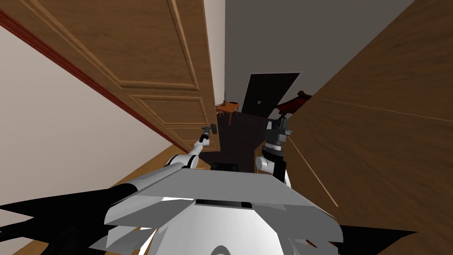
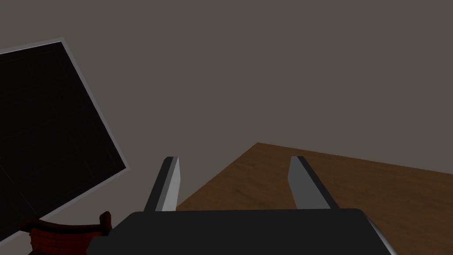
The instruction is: Push the door open
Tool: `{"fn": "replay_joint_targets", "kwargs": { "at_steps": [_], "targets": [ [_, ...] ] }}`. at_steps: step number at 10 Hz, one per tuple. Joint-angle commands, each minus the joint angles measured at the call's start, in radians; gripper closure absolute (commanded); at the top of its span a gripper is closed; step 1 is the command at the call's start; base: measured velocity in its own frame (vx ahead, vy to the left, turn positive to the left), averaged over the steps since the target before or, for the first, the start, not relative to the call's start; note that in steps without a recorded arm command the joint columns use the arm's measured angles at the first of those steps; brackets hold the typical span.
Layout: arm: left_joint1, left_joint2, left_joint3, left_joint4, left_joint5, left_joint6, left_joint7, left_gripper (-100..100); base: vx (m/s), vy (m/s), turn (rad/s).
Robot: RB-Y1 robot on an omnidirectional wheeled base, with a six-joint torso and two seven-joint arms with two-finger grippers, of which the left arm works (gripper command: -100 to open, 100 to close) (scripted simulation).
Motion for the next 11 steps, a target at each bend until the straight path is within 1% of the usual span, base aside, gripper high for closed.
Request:
{"fn": "replay_joint_targets", "kwargs": {
  "at_steps": [1,2,3,7,8,9,11],
  "targets": [
    [-0.001,-0.001,0.013,0.001,0.003,0.000,-0.006,100,0.141,-0.113,0.067],
    [0.000,0.003,0.009,0.004,0.003,-0.001,-0.002,100,0.063,-0.039,0.046],
    [0.002,0.011,0.023,0.005,0.008,-0.003,-0.006,100,0.105,-0.022,0.050],
    [0.006,0.023,0.049,0.008,0.017,-0.005,-0.016,100,0.161,-0.041,0.037],
    [0.006,0.023,0.049,0.008,0.017,-0.005,-0.016,100,0.128,-0.046,0.029],
    [0.009,0.031,0.066,0.010,0.023,-0.006,-0.022,100,0.169,-0.046,0.050],
    [0.011,0.037,0.080,0.011,0.028,-0.007,-0.027,100,0.177,-0.065,0.053]
  ]
}}
